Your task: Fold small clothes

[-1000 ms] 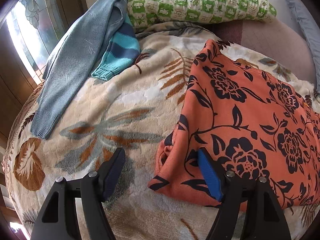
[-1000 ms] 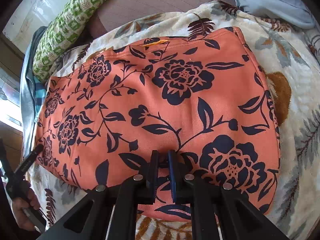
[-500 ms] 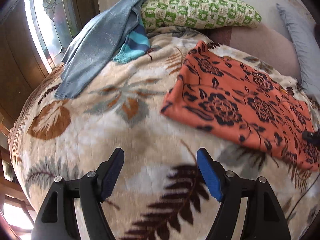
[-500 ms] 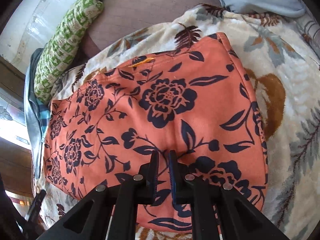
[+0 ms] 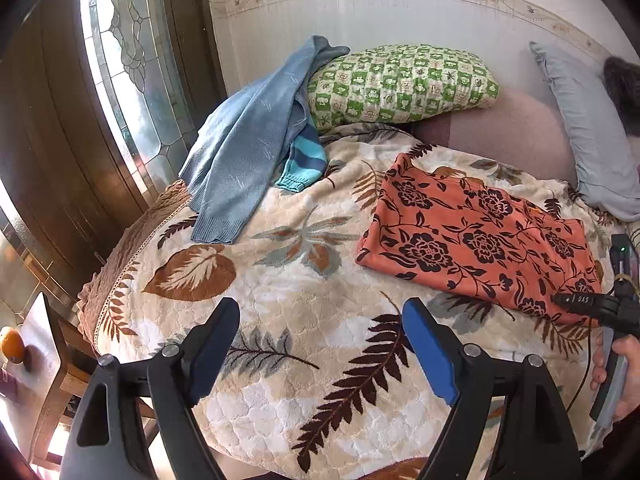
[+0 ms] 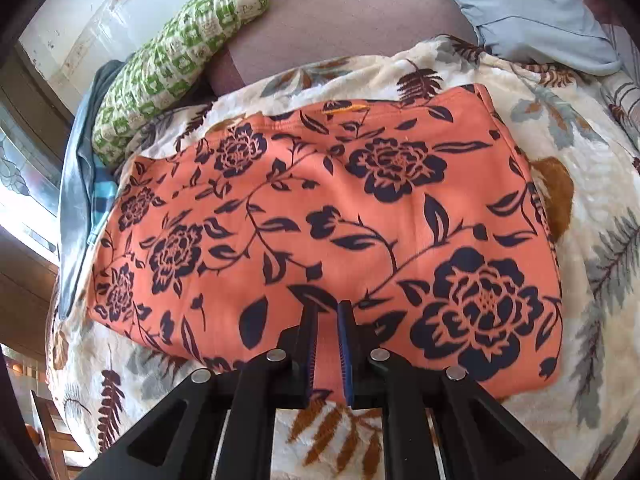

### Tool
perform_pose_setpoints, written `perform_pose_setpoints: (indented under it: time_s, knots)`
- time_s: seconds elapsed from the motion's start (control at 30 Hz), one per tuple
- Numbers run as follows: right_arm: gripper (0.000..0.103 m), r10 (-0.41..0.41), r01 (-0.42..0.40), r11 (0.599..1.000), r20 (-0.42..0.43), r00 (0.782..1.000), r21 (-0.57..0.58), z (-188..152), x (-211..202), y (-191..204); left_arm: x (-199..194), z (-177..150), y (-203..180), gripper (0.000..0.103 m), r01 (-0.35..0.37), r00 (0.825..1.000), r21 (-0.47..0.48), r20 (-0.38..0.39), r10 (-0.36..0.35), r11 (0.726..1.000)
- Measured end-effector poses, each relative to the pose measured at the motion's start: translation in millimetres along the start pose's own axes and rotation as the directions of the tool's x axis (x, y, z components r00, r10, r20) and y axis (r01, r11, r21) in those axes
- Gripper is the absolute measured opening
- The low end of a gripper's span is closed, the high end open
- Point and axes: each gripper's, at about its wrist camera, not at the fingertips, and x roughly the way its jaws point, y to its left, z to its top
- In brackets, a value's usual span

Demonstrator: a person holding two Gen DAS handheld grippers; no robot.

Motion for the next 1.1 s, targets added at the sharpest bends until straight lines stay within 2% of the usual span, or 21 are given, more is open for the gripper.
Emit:
perform_pose_setpoints:
  time_s: [0.03,0.23,0.33,0.47,0.73,0.8,0.9,0.97,1.1]
  knots:
    - [0.013,0.002,-0.002,1.0,-0.038,0.999,0.013,-6,5,-3,-1,-1,-1,0.084,0.006,1.0,0.0,-0.008,-0.006,1.0]
    - [0.013,0.049,-0.054,0.997,0.088,0.995,0.054,-11,-35,-17,-11,-2,-9,0.084,0.011,1.0,0.002,0.005,-0.011,1.0]
    - [0.013,0.07,-0.081,0.992,0.112,0.991,0.093,-9,-44,-29,-7,-1,-14,0.084,0.015,1.0,0.001,-0.003,-0.015,1.0]
    - [0.013,0.059,-0.071,0.992,0.112,0.992,0.102,-4,-46,-38,7,-3,-23,0.084,0.016,0.999,0.005,-0.031,-0.015,1.0]
    - [0.013,0.123,-0.127,0.988,0.051,0.991,0.087,12,-28,-30,43,-2,-41,0.084,0.049,0.994,0.016,-0.097,-0.048,0.999]
    - [0.013,0.137,-0.137,0.989,-0.006,0.99,0.054,12,-15,-21,54,2,-34,0.084,0.056,0.992,-0.018,-0.116,-0.057,0.998]
    - [0.013,0.074,-0.075,0.997,-0.121,0.99,0.002,4,13,-10,74,9,-12,0.084,0.071,0.986,-0.099,-0.146,-0.085,0.993]
    - [0.012,0.068,-0.071,0.997,-0.092,0.993,-0.027,5,10,-6,90,14,3,0.084,0.077,0.979,-0.165,-0.172,-0.105,0.983]
    - [0.013,0.12,-0.12,0.993,-0.024,0.993,-0.018,14,-7,-14,120,21,21,0.084,0.068,0.967,-0.275,-0.218,-0.131,0.959]
